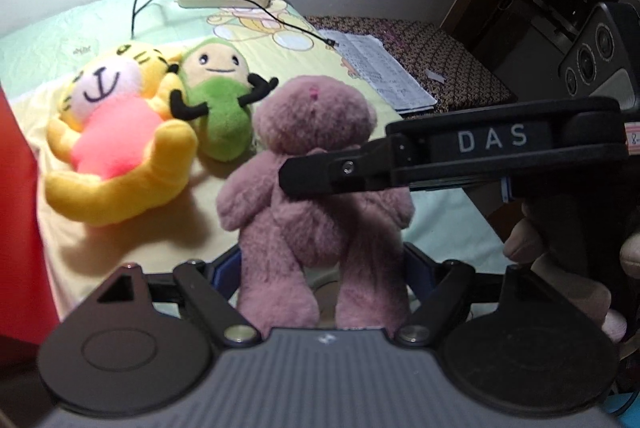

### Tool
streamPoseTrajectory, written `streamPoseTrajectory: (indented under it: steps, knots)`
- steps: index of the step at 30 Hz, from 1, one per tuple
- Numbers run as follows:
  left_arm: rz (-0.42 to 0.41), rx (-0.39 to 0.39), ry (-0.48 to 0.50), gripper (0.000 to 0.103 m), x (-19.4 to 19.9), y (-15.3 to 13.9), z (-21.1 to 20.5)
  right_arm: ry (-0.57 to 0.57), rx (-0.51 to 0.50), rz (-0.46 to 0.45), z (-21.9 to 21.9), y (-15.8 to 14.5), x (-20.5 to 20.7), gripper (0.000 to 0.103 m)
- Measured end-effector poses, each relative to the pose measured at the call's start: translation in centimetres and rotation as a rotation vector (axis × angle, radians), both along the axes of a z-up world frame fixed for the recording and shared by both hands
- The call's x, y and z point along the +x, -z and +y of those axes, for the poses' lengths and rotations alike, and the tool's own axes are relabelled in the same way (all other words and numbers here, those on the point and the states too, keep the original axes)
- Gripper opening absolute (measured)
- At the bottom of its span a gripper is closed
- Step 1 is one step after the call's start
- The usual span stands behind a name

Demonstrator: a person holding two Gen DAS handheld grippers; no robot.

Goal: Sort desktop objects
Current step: 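Lift the pink teddy bear with the right gripper off the bed, then carry the pink teddy with the right gripper over the red box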

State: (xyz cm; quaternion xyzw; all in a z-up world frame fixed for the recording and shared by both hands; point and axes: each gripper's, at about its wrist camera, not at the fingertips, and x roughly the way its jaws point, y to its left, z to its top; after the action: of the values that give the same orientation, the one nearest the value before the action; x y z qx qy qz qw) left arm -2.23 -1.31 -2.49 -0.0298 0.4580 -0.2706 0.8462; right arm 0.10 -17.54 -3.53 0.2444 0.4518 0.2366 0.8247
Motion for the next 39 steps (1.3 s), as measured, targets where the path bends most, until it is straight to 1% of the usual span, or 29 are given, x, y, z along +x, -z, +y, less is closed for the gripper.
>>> streamPoseTrajectory:
  steps: [5,11,15,18,24,30,33,36,37,39]
  knots:
    - [-0.078,-0.03,-0.055,0.079,-1.1,-3.1,4.5,-0.039,-0.005,-0.101,4.1,-3.0,-0.7,0.043]
    - [-0.177,-0.034,-0.139,0.079,-2.3,-6.2,10.2,-0.107,0.012,-0.206,9.8,-6.2,-0.6,0.043]
    - [-0.217,-0.052,-0.206,0.08,-2.5,-7.6,14.3,-0.15,0.023,-0.26,13.6,-7.6,-0.3,0.043]
    - [-0.237,-0.053,-0.246,0.08,-2.7,-8.2,17.0,-0.183,0.032,-0.288,16.5,-8.1,-0.1,0.043]
    - [-0.262,-0.014,-0.319,0.08,-2.8,-8.2,21.5,-0.238,0.036,-0.333,21.9,-8.2,0.1,0.043]
    - [-0.239,-0.005,-0.365,0.08,-3.0,-6.8,25.4,-0.275,0.035,-0.355,26.2,-7.1,0.2,0.043]
    - [-0.217,-0.023,-0.358,0.08,-2.7,-5.6,26.6,-0.278,-0.013,-0.375,27.6,-6.6,-0.1,0.043]
    - [-0.197,-0.044,-0.341,0.079,-1.8,-4.6,26.8,-0.282,-0.087,-0.41,28.4,-6.4,0.0,0.043]
    - [-0.19,-0.051,-0.336,0.079,-1.5,-4.4,26.9,-0.278,-0.104,-0.408,28.5,-6.2,0.2,0.043]
    - [-0.174,-0.062,-0.327,0.079,-0.9,-4.0,27.0,-0.263,-0.106,-0.38,28.4,-5.7,1.0,0.043]
